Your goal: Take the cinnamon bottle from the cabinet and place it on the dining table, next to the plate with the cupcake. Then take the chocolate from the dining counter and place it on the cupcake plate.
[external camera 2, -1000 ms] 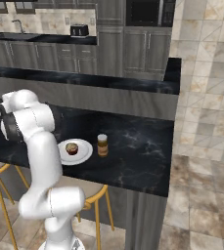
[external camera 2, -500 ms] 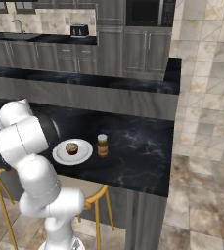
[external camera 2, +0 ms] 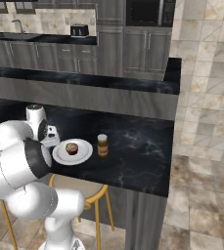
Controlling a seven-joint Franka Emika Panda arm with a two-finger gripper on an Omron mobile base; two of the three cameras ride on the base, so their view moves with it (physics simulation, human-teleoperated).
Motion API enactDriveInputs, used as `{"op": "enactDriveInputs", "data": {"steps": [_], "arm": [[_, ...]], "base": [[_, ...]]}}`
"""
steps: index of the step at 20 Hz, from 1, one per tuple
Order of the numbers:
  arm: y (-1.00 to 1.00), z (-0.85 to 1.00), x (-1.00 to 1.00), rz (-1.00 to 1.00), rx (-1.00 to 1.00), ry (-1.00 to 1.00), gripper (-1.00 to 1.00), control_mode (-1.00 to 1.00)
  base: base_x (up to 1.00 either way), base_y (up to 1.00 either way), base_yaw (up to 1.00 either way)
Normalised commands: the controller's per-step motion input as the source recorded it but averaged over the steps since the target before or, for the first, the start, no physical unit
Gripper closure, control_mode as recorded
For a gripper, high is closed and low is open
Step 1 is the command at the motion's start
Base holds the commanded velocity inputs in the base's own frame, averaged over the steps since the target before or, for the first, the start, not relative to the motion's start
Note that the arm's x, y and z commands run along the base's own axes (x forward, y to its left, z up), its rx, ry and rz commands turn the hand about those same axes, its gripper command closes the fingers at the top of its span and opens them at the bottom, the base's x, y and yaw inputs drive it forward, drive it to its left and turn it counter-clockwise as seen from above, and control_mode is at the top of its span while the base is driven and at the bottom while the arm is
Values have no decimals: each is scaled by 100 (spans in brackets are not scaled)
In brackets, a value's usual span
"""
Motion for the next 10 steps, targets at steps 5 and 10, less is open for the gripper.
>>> {"op": "enactDriveInputs", "data": {"steps": [5, 10], "arm": [[-33, 0, 4, -13, -4, 0, 100, -100], [-34, 2, 10, -6, -3, 1, 100, -100]], "base": [[0, 0, 0], [0, 0, 0]]}}
